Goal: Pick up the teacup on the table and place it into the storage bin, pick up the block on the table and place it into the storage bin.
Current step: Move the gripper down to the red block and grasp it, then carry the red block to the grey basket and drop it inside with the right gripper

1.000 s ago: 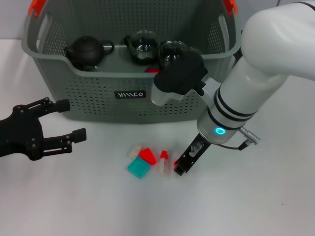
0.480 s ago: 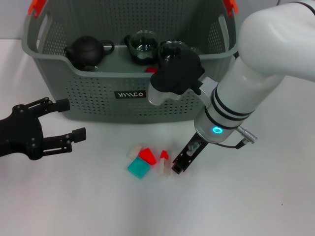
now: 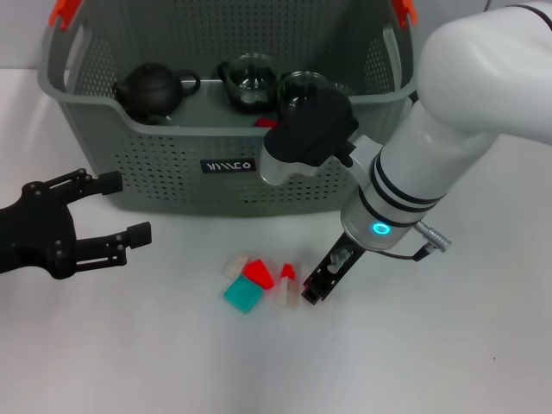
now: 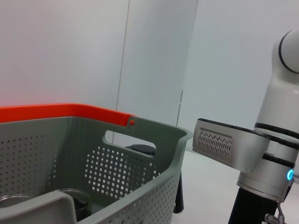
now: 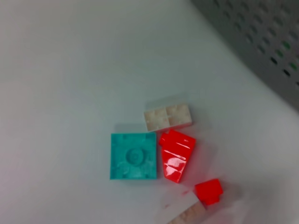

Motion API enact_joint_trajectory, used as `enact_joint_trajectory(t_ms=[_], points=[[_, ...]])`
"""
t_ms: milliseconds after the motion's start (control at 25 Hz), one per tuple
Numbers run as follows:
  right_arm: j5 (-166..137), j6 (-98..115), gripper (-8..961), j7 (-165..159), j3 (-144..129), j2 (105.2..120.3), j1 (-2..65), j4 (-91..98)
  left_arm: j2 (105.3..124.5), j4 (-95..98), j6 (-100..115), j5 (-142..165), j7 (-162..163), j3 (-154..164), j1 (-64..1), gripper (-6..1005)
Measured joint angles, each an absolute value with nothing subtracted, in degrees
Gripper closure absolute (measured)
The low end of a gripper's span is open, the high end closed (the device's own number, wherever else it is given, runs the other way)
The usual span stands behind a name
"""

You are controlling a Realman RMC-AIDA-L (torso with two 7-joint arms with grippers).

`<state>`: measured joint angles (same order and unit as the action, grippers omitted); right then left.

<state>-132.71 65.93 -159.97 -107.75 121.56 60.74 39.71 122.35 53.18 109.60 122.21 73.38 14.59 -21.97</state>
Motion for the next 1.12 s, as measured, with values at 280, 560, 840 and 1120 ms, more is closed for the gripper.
enact_joint_trajectory(t_ms=[280, 560, 840, 1120], points=[[-132.44, 65.82, 677, -159.55, -107.85, 121.64, 60.86, 39.37, 122.34, 53.17, 109.48, 122.17, 73.39, 14.59, -21.97, 111], [-132.05, 65.72, 742, -159.5, -108.55, 121.64, 61.03, 39.39, 122.35, 53.17, 109.26, 122.16, 73.29, 14.59, -21.97, 111], [-132.01, 66.14, 751, -159.8, -108.64, 121.46, 60.77, 40.2, 122.29, 53.17, 109.24, 122.07, 73.21, 14.59, -21.99, 111], [-132.12, 68.36, 750, -160.41, -107.82, 120.7, 59.49, 44.38, 122.13, 53.17, 109.58, 122.08, 73.4, 14.56, -22.06, 111]])
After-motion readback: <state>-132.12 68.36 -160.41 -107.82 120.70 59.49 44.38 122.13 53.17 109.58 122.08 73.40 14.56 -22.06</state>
